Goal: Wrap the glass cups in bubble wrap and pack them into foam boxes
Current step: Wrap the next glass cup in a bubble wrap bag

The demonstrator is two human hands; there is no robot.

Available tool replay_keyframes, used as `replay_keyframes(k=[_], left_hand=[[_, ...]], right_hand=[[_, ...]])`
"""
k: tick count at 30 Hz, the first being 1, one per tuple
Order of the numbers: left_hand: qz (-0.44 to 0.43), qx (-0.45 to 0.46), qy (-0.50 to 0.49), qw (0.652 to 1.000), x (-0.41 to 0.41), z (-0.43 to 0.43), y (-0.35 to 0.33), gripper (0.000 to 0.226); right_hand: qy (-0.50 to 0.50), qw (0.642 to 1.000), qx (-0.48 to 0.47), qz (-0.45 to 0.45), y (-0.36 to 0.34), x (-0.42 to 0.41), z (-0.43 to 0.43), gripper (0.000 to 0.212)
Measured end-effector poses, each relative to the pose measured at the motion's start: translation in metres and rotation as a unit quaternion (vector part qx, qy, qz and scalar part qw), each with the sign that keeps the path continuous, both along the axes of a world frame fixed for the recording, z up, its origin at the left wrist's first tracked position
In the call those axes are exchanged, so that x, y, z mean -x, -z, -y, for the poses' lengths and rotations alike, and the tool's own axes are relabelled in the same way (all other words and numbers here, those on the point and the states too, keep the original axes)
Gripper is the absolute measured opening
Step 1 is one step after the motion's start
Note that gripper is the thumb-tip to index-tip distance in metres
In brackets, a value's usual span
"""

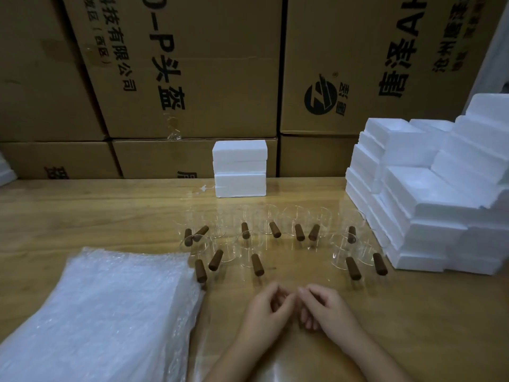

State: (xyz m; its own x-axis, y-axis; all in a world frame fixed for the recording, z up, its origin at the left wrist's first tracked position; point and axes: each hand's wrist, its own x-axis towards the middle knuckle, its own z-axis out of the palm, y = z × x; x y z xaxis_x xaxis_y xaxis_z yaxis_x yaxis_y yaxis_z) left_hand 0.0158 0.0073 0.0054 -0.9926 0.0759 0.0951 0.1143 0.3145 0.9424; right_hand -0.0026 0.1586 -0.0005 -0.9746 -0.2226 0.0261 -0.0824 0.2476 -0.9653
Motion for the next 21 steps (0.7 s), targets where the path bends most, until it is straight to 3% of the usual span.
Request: replay_keyframes(k=[12,18,21], left_hand=[[-0.005,-0.073,-0.049,0.996,-0.004,0.009,0.003,0.011],[0.0,-0.151,-0.101,0.983,0.002,0.016,0.011,0.009],[-0.015,-0.183,-0.145,0.972,0.002,0.017,0.012,0.012]], right_hand=[[0.028,0.998,-0.053,-0.037,-0.002,-0.007,0.01,0.027],[0.077,0.974,-0.112,-0.179,-0.019,-0.013,0.043,0.015],[0.11,0.974,-0.148,-0.131,-0.027,0.003,0.062,0.011]])
